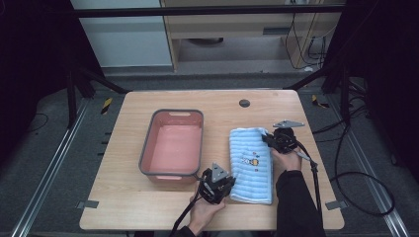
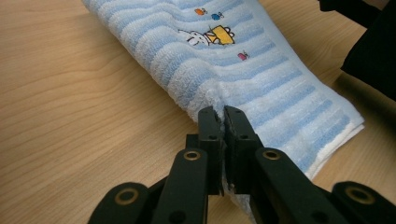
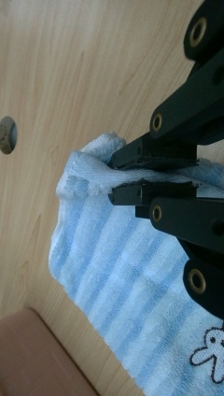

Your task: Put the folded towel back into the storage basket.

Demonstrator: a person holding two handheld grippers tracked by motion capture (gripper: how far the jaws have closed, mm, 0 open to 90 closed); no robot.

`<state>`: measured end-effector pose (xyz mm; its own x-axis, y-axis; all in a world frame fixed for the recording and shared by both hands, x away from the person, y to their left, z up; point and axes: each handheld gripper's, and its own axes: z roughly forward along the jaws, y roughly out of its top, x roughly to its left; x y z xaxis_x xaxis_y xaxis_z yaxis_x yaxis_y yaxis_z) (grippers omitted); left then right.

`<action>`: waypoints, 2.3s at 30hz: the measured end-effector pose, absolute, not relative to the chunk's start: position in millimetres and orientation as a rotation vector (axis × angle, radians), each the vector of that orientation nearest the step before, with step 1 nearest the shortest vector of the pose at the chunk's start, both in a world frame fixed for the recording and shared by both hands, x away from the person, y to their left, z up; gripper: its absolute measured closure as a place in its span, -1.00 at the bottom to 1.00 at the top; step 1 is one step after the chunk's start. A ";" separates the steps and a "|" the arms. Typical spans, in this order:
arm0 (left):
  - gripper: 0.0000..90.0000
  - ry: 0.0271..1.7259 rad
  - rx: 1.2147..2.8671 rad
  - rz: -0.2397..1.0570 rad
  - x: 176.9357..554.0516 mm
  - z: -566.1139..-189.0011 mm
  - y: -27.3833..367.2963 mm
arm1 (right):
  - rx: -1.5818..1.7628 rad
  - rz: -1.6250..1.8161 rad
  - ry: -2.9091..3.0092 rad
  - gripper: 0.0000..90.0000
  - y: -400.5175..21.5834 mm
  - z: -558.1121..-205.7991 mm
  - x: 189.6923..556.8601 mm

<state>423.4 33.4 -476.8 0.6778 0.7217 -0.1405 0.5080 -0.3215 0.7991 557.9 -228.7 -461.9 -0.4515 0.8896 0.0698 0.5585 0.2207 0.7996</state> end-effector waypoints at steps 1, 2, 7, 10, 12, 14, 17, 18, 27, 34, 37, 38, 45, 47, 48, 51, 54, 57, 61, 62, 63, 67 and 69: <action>0.92 0.943 1.993 0.306 422.5 -473.8 34.9 | 1.332 1.119 2.090 0.85 -228.1 -459.3 556.9; 0.92 0.941 1.989 0.303 422.1 -472.0 35.7 | 1.331 1.127 2.084 0.85 -227.7 -456.3 555.7; 0.92 0.919 1.980 0.318 419.7 -460.0 39.6 | 1.316 1.139 2.066 0.85 -225.0 -443.2 550.8; 0.92 0.910 1.967 0.326 419.1 -453.7 42.6 | 1.298 1.143 2.055 0.85 -222.0 -435.6 548.0; 0.92 0.905 1.959 0.334 418.6 -449.4 45.2 | 1.285 1.141 2.048 0.85 -220.3 -431.1 546.1; 0.92 0.901 1.958 0.343 418.6 -445.3 47.7 | 1.279 1.147 2.041 0.85 -218.3 -426.7 544.3; 0.92 0.895 1.951 0.355 418.3 -439.4 50.7 | 1.271 1.163 2.029 0.85 -216.1 -419.8 542.1; 0.92 0.892 1.956 0.361 417.9 -437.2 51.7 | 1.260 1.168 2.026 0.85 -215.8 -417.4 541.4; 0.92 0.866 1.955 0.391 415.7 -416.3 61.2 | 1.222 1.212 1.988 0.85 -210.5 -395.9 535.3; 0.92 0.863 1.939 0.396 416.2 -402.2 69.9 | 1.193 1.240 1.976 0.85 -201.3 -379.2 533.5; 0.92 0.858 1.934 0.404 416.3 -396.4 73.4 | 1.172 1.237 1.975 0.85 -195.3 -369.3 533.4; 0.92 0.858 1.930 0.406 416.3 -394.5 74.5 | 1.164 1.233 1.974 0.85 -193.9 -366.9 533.4; 0.92 0.848 1.912 0.422 416.7 -381.1 82.9 | 1.131 1.236 1.962 0.85 -184.6 -346.6 531.9; 0.92 0.850 1.911 0.427 417.7 -378.6 85.2 | 1.121 1.237 1.959 0.85 -182.7 -342.9 532.1; 0.92 0.852 1.906 0.430 418.1 -377.3 85.9 | 1.125 1.239 1.958 0.85 -181.4 -341.4 532.2; 0.92 0.850 1.896 0.441 418.1 -372.8 89.2 | 1.117 1.243 1.959 0.85 -177.3 -336.9 532.8; 0.92 0.847 1.891 0.457 418.1 -368.2 93.3 | 1.103 1.247 1.958 0.85 -173.5 -332.6 532.9; 0.92 0.848 1.882 0.471 418.4 -364.1 97.8 | 1.096 1.256 1.951 0.85 -169.0 -326.6 532.5; 0.92 0.855 1.865 0.476 418.2 -359.3 103.6 | 1.083 1.265 1.947 0.85 -161.8 -318.9 533.7; 0.92 0.855 1.859 0.479 418.2 -357.8 105.3 | 1.082 1.266 1.946 0.85 -159.7 -317.1 534.1; 0.92 0.855 1.855 0.481 418.0 -356.4 107.1 | 1.077 1.264 1.946 0.85 -157.2 -315.4 534.7; 0.92 0.863 1.836 0.498 418.1 -350.0 117.4 | 1.065 1.274 1.947 0.85 -146.6 -308.5 536.9; 0.92 0.866 1.835 0.507 418.2 -347.5 122.8 | 1.057 1.278 1.950 0.85 -142.0 -306.6 538.6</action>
